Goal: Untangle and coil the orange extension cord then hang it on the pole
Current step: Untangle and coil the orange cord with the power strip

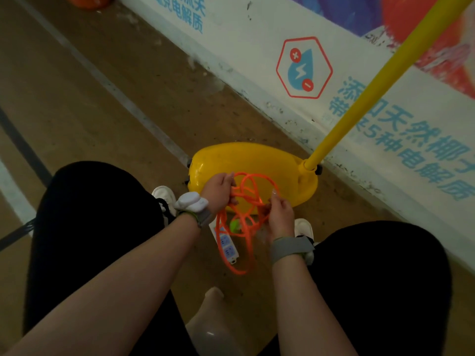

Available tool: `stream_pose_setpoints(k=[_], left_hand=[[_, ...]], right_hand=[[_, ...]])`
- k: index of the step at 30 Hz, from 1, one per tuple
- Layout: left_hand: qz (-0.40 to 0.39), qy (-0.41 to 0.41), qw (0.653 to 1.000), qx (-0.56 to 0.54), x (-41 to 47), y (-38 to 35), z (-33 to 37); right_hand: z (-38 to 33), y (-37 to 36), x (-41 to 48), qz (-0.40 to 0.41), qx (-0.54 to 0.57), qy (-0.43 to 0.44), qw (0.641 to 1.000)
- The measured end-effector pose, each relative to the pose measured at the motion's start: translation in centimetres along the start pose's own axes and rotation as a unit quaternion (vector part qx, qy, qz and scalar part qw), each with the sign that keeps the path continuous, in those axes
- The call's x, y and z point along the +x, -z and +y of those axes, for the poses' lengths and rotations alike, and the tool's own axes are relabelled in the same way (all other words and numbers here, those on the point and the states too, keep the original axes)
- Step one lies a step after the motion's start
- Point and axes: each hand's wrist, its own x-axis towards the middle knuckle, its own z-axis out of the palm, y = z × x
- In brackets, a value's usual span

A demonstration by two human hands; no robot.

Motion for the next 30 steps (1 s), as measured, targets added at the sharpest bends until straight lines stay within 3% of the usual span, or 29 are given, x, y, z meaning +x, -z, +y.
stream_pose_setpoints(k=[5,10,12,14,20,26,28,30], left_hand=[[-0.025,-0.012,0.999,-0.029,-0.1,-0.2,-0.3],[-0.046,0.062,0.979,-0.189,0.7,0.5,-1.1],[-0.05,0.059,0.985,-0.154,0.6,0.6,-1.1],[-0.046,0.047,0.997,-0.051,0.3,0.5,-1.3],[-0.022,0.021,0.999,0.042,-0.1,0.5,-1.5],[-0.02,-0.003,0.996,0.09,-0.2,0.5,-1.2],[-0.021,0.003,0.995,0.099,-0.3,0.5,-1.2],[-0.017,0.011,0.995,0.101,-0.1,0.6,-1.3]], right_hand=[[0.1,-0.7,-0.6,-0.015,-0.045,0.021,0.999],[0.3,-0.5,-0.6,0.002,-0.156,0.068,0.985],[0.3,-0.1,-0.6,0.016,-0.196,0.084,0.977],[-0.1,0.1,-1.0,0.009,-0.197,0.095,0.976],[-2.3,0.3,-1.9,-0.152,-0.244,0.168,0.943],[-3.1,0.4,-2.3,-0.265,-0.248,0.132,0.923],[-2.6,0.2,-1.9,-0.239,-0.27,0.131,0.924],[-2.1,0.4,-0.9,-0.152,-0.285,0.131,0.937]])
